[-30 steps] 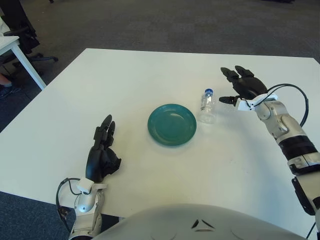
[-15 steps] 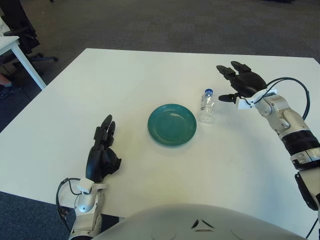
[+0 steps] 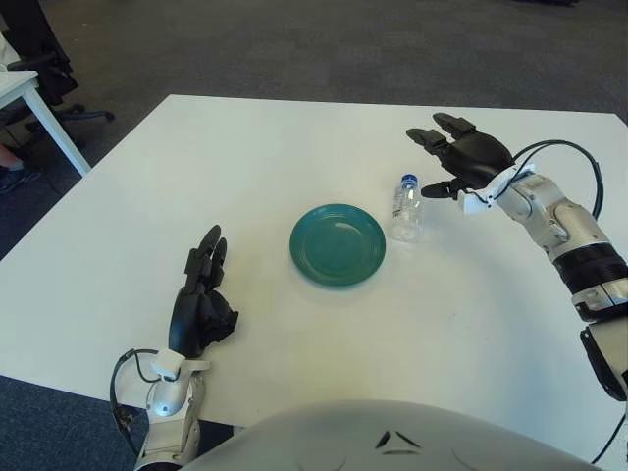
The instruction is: Put the bottle into the plate.
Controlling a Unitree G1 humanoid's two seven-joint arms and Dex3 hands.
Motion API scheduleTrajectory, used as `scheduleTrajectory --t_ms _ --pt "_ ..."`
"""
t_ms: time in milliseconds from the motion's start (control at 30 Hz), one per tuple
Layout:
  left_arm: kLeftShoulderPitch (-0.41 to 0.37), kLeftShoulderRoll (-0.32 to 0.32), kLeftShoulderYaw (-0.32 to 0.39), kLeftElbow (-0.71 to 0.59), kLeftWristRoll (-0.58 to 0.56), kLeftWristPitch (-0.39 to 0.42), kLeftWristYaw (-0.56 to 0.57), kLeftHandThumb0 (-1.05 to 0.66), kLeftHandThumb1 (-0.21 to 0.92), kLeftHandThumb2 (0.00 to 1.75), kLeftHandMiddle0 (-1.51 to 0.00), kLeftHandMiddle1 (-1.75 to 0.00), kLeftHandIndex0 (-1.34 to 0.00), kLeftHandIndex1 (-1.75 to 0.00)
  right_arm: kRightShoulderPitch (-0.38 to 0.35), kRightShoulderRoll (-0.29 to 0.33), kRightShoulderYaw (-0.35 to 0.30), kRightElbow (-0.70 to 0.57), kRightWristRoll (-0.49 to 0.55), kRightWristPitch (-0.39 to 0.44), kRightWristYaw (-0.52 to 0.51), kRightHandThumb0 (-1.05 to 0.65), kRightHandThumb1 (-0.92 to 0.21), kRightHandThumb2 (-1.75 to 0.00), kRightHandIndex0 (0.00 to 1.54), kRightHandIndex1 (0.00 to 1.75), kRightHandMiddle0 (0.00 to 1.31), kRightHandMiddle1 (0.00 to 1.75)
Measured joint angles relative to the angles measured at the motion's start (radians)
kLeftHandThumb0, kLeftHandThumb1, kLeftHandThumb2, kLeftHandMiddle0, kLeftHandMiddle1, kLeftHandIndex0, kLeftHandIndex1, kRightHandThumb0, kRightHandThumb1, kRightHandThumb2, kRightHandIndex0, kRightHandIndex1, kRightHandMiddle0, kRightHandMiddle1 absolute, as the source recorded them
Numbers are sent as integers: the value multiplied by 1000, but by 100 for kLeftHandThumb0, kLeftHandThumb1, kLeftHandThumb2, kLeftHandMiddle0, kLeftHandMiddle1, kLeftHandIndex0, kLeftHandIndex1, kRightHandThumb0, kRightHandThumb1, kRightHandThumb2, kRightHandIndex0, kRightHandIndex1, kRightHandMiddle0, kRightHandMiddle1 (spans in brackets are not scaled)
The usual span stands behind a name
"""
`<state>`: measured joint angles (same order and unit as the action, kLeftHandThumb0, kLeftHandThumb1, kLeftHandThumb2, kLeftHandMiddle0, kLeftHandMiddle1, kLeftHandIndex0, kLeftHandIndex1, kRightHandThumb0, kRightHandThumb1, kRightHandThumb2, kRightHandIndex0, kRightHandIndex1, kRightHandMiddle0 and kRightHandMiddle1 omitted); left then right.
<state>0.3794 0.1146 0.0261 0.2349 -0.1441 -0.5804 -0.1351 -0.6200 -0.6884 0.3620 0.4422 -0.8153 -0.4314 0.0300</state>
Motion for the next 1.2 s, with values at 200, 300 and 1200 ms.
scheduleTrajectory --t_ms 200,300,1200 --pt "0 0 0 0 0 -1 0 -91 92 106 -20 -1 0 -42 -31 -5 9 10 -2 -23 13 -105 -92 -59 5 0 0 27" --pt "0 0 0 0 0 -2 0 -91 92 106 -21 -1 0 -43 -44 -11 16 18 -3 -39 20 -105 -92 -56 4 0 0 26" --pt "-1 -3 0 6 6 -39 7 -92 92 107 -23 -1 0 -45 -255 -87 178 334 -156 -494 -104 -105 -92 -40 1 0 0 17"
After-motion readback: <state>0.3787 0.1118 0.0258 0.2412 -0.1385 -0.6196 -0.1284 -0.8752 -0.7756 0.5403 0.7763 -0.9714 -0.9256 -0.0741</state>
